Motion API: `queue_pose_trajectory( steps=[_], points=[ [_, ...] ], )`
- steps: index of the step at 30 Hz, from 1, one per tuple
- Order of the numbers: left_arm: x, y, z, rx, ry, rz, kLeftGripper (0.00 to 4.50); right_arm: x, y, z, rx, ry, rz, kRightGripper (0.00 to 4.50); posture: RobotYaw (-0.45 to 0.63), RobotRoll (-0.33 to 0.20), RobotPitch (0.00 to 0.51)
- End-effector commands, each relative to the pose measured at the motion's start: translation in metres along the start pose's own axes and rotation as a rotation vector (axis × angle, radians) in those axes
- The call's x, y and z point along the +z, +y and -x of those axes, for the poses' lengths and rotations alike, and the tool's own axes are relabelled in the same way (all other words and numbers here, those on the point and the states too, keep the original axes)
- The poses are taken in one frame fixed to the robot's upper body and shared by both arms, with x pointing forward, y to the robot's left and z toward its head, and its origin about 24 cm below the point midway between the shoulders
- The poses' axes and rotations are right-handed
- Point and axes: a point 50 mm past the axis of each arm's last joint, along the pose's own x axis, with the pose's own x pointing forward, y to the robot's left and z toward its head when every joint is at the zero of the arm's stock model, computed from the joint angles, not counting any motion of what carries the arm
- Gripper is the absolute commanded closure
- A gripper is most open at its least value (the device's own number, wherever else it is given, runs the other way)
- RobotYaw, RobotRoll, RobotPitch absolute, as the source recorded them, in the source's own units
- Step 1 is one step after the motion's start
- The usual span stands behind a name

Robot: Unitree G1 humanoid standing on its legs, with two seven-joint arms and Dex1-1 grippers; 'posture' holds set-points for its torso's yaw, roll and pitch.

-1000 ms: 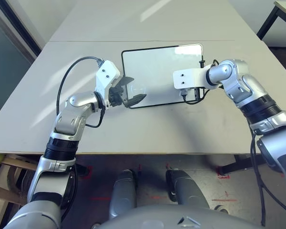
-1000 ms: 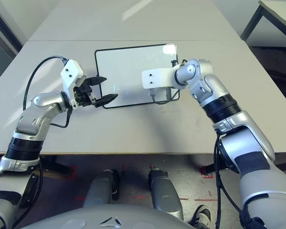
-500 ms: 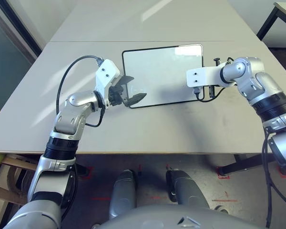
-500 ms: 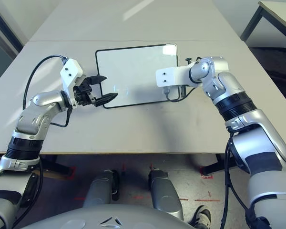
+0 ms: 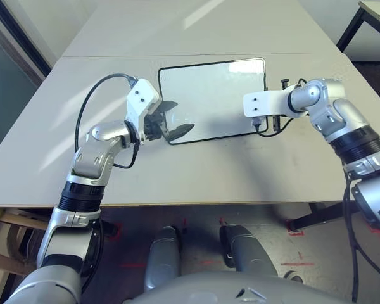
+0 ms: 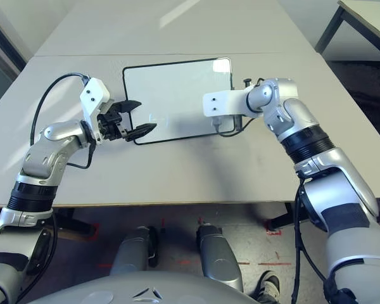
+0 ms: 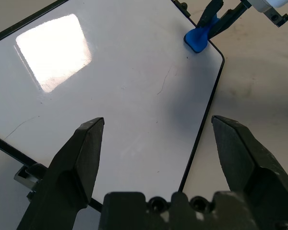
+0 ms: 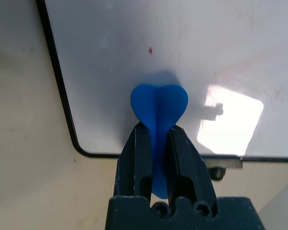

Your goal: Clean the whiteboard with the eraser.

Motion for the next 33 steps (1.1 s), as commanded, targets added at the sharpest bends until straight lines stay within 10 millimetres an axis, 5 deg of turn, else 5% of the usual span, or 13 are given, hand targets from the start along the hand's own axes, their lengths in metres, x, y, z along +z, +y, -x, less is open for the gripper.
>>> queue_pose_trajectory(
  steps=[1, 11, 19, 27, 33],
  points=[
    [-0.001, 0.001, -0.001, 0.002, 0.006, 0.001, 0.0, 0.012, 0.007, -0.006, 0.022, -0.032, 0.015, 4.32, -0.12, 0.0, 0.102],
    [-0.002, 0.001, -0.001, 0.003, 0.006, 0.004, 0.0, 0.015, 0.003, -0.004, 0.022, -0.052, -0.002, 4.33, -0.12, 0.0, 0.1],
    [-0.003, -0.001, -0.001, 0.003, 0.005, 0.007, 0.0, 0.0, -0.026, 0.049, 0.008, -0.121, -0.14, 4.33, -0.12, 0.0, 0.099],
    [-0.003, 0.0, -0.003, -0.006, 0.003, 0.008, 0.0, -0.041, -0.039, 0.096, -0.025, -0.083, -0.316, 4.34, -0.14, 0.0, 0.104],
    [-0.003, 0.002, -0.003, -0.004, 0.006, 0.006, 0.0, -0.086, -0.036, 0.093, -0.06, -0.024, -0.737, 4.34, -0.14, 0.0, 0.104]
  ],
)
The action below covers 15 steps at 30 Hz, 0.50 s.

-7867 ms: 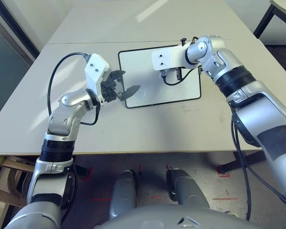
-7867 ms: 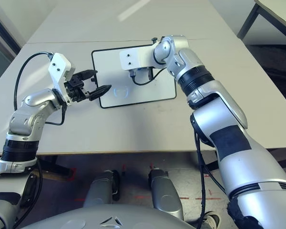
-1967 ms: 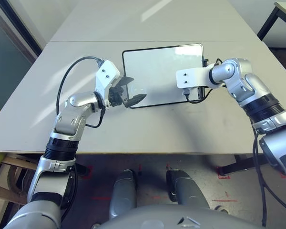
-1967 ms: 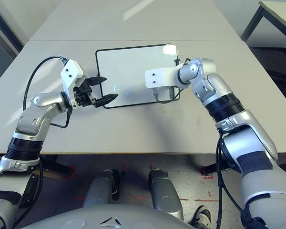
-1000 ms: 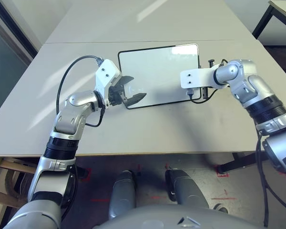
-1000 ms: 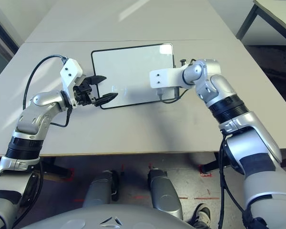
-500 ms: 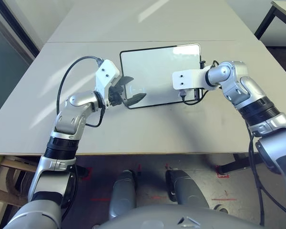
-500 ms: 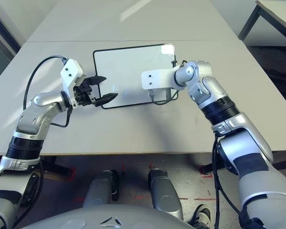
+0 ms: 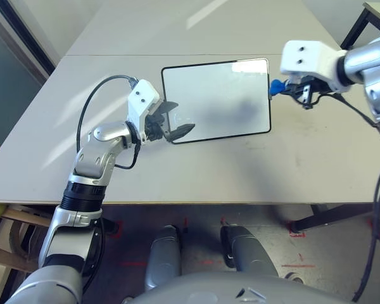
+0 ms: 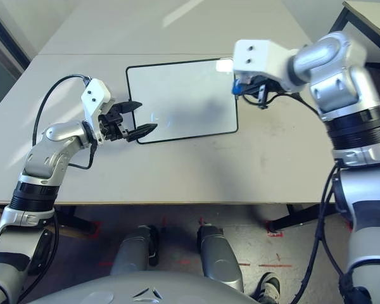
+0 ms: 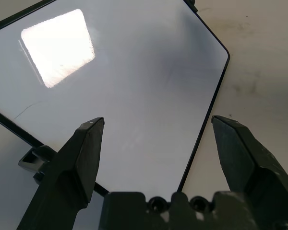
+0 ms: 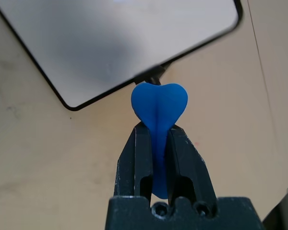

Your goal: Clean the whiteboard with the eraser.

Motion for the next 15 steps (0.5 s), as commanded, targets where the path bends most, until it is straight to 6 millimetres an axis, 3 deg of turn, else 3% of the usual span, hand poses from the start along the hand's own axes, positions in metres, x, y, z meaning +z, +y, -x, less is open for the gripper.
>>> queue_pose_trajectory(
  steps=[1, 8, 15],
  points=[
    [0.001, 0.001, -0.002, -0.006, 0.003, -0.017, 0.0, -0.024, -0.007, -0.008, -0.011, 0.018, -0.287, 4.34, -0.14, 0.0, 0.104],
    [0.002, 0.002, -0.002, -0.001, 0.003, -0.019, 0.0, -0.067, 0.005, -0.042, -0.022, 0.155, -0.57, 4.34, -0.14, 0.0, 0.106],
    [0.001, 0.003, 0.0, 0.01, 0.006, -0.02, 0.0, -0.078, 0.015, -0.063, -0.033, 0.204, -0.644, 4.34, -0.13, 0.0, 0.105]
  ],
)
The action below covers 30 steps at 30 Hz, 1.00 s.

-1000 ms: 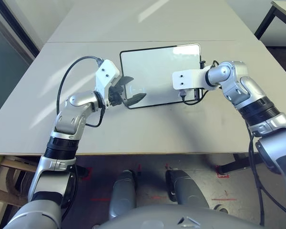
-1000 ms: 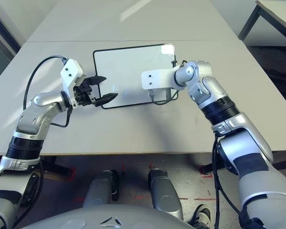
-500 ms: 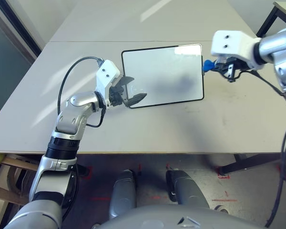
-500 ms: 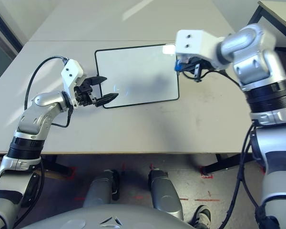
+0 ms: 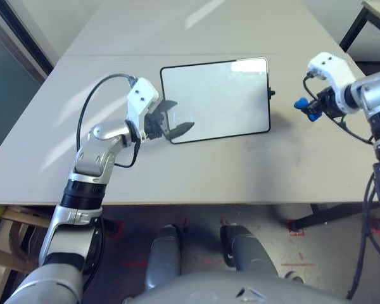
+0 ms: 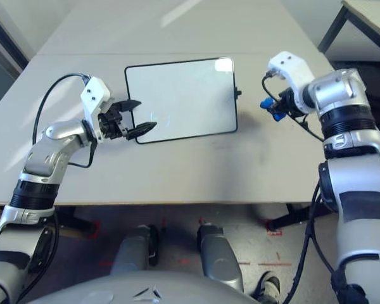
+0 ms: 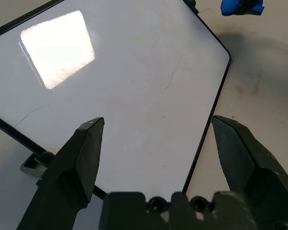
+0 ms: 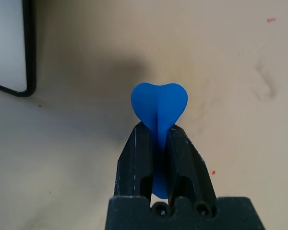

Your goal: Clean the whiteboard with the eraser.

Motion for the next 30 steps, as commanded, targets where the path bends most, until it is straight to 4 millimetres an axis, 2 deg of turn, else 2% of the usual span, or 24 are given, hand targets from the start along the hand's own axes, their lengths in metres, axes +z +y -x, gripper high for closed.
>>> queue_pose_trajectory(
  steps=[1, 12, 13, 17, 20, 23, 26, 30],
  points=[
    [0.0, 0.001, 0.001, 0.005, 0.01, -0.008, 0.0, 0.0, -0.001, -0.005, -0.014, -0.017, -0.041, 4.34, -0.13, 0.0, 0.105],
    [0.001, 0.002, 0.003, 0.014, 0.007, -0.01, 0.0, -0.007, 0.007, -0.026, -0.051, 0.005, -0.085, 4.34, -0.12, 0.0, 0.104],
    [0.001, 0.002, 0.003, 0.016, 0.007, -0.01, 0.0, -0.007, 0.007, -0.027, -0.055, 0.008, -0.09, 3.59, -0.12, 0.0, 0.104],
    [0.006, 0.005, 0.007, 0.046, -0.024, 0.004, 0.0, -0.002, 0.003, -0.021, -0.061, -0.052, -0.109, 2.23, -0.11, 0.0, 0.107],
    [0.011, 0.01, 0.011, 0.095, -0.064, 0.012, 0.0, 0.003, -0.003, -0.013, -0.065, -0.118, -0.072, 1.03, -0.11, 0.0, 0.115],
    [0.017, 0.013, 0.019, 0.133, -0.096, 0.03, 0.0, 0.009, -0.011, -0.001, -0.07, -0.264, -0.065, 0.05, -0.1, 0.0, 0.12],
    [0.02, 0.015, 0.028, 0.162, -0.11, 0.04, 0.0, 0.013, -0.019, 0.01, -0.106, -0.448, -0.088, 0.05, -0.1, 0.0, 0.137],
    [0.02, 0.03, 0.046, 0.333, -0.141, 0.073, 0.0, 0.011, -0.029, 0.02, -0.234, -0.726, -0.155, 0.05, -0.09, 0.0, 0.154]
  ],
)
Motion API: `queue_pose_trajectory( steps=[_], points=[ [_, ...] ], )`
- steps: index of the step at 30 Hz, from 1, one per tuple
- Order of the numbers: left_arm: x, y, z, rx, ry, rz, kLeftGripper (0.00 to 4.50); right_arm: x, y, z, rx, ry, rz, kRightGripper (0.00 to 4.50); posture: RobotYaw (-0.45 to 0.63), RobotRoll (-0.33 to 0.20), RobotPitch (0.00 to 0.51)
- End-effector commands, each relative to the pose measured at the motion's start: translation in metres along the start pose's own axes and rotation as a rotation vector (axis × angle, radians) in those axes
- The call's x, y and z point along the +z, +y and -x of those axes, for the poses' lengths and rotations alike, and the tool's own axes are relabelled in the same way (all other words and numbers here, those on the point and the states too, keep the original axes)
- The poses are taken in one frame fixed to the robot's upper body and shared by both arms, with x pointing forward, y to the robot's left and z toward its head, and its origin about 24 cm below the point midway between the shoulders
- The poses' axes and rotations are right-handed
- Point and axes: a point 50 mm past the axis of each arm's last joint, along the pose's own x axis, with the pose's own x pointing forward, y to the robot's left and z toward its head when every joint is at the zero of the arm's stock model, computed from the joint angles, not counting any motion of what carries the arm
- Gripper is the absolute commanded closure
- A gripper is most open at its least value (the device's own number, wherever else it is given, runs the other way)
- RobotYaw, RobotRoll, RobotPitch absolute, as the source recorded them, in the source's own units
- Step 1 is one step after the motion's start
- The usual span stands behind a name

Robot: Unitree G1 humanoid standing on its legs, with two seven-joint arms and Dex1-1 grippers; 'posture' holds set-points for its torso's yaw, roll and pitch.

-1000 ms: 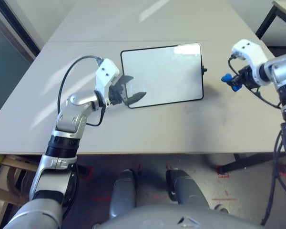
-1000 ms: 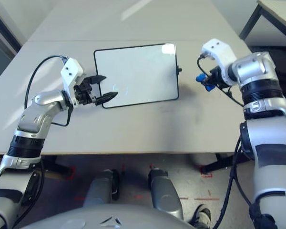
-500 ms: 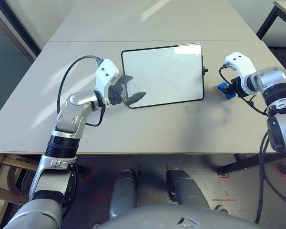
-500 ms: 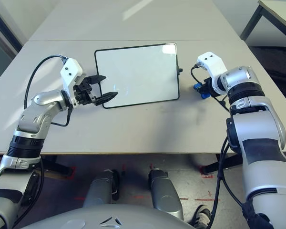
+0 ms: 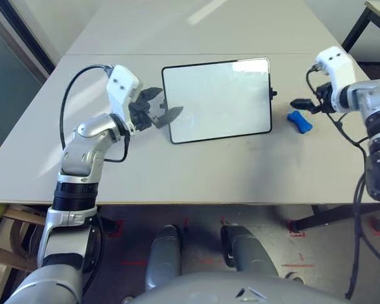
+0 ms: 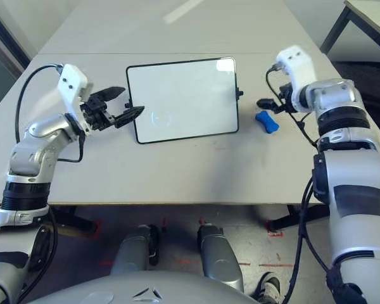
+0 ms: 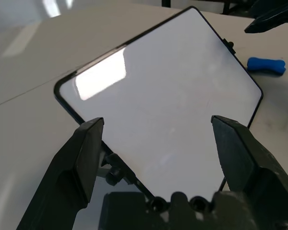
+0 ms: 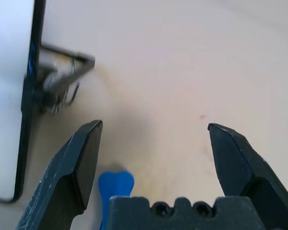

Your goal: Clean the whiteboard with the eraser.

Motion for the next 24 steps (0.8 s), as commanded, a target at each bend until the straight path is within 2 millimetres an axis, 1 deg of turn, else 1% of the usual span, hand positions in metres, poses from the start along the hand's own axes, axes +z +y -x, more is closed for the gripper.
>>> queue_pose_trajectory(
  steps=[1, 2, 4, 6, 7, 9, 12, 17, 24],
  points=[
    [-0.002, 0.018, 0.014, 0.176, -0.009, 0.037, 0.0, 0.0, -0.009, 0.008, -0.124, -0.214, -0.041, 0.05, -0.08, 0.0, 0.159],
    [-0.003, 0.024, 0.018, 0.25, -0.004, 0.04, 0.0, -0.003, -0.009, 0.009, -0.149, -0.263, -0.052, 0.05, -0.08, 0.0, 0.161],
    [-0.008, 0.043, 0.027, 0.452, 0.008, 0.028, 0.0, -0.011, -0.011, 0.012, -0.235, -0.367, -0.064, 0.05, -0.07, 0.0, 0.166],
    [-0.015, 0.062, 0.038, 0.672, 0.046, 0.036, 0.0, -0.021, -0.009, 0.013, -0.277, -0.396, -0.056, 0.05, -0.07, 0.0, 0.167],
    [-0.018, 0.07, 0.044, 0.748, 0.052, 0.039, 0.0, -0.026, -0.008, 0.012, -0.29, -0.407, -0.067, 0.05, -0.06, 0.0, 0.169],
    [-0.02, 0.078, 0.052, 0.839, 0.049, 0.041, 0.0, -0.034, -0.007, 0.012, -0.318, -0.427, -0.093, 0.05, -0.06, 0.0, 0.17],
    [-0.026, 0.084, 0.061, 0.906, 0.054, 0.056, 0.0, -0.046, -0.011, 0.016, -0.377, -0.448, -0.138, 0.05, -0.05, 0.0, 0.169],
    [-0.033, 0.088, 0.072, 0.981, 0.059, 0.071, 0.0, -0.056, -0.017, 0.023, -0.44, -0.473, -0.179, 0.05, -0.04, 0.0, 0.165],
    [-0.033, 0.092, 0.075, 0.977, 0.059, 0.069, 0.0, -0.064, -0.016, 0.024, -0.446, -0.47, -0.188, 0.05, -0.04, 0.0, 0.16]
  ],
)
